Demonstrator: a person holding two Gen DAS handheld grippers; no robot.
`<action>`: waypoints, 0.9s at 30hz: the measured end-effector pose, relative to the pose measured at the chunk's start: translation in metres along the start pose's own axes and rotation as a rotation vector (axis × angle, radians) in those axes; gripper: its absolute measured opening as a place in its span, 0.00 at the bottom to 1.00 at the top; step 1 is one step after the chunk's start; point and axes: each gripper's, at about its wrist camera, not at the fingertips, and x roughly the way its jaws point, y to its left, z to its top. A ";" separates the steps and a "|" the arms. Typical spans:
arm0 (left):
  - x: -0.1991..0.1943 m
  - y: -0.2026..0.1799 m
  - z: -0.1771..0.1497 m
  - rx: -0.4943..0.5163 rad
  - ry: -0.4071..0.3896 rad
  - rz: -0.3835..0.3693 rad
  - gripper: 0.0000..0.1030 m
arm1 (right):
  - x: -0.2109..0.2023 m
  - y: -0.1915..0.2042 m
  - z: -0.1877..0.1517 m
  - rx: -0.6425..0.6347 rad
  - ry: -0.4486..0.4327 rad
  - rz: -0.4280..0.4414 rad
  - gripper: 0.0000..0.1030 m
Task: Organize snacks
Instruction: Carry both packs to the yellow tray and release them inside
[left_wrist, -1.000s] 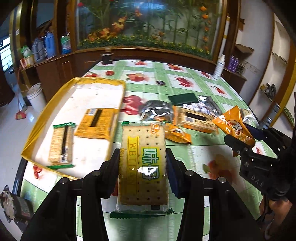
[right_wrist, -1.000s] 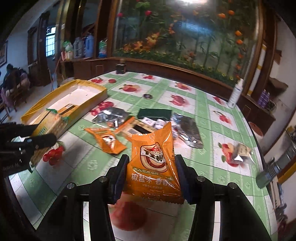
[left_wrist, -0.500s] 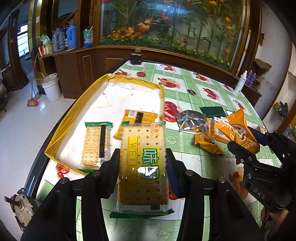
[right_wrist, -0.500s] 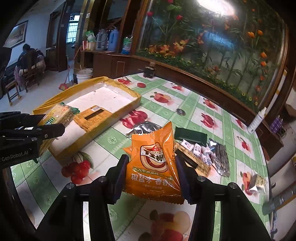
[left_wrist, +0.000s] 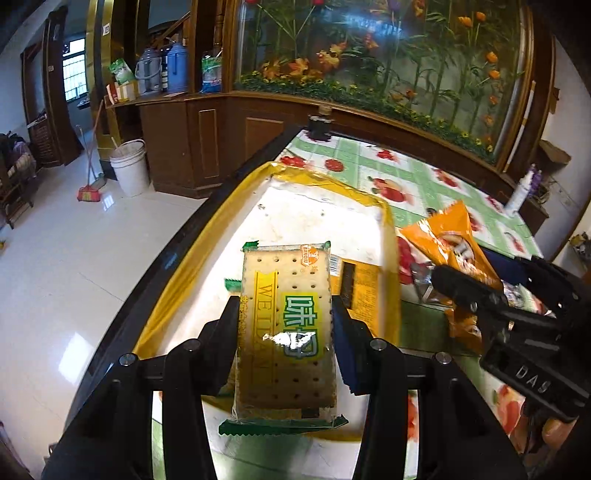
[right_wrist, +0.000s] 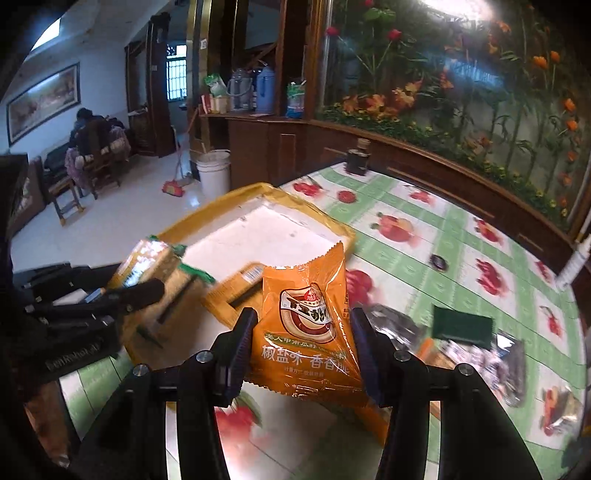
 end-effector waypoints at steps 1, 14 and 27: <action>0.006 0.000 0.001 0.003 0.008 0.022 0.44 | 0.008 0.001 0.007 0.017 -0.001 0.025 0.51; 0.055 0.008 0.002 -0.003 0.100 0.066 0.44 | 0.141 -0.001 0.045 0.134 0.139 0.165 0.51; 0.049 0.000 0.000 0.030 0.057 0.131 0.80 | 0.153 -0.011 0.042 0.166 0.163 0.160 0.60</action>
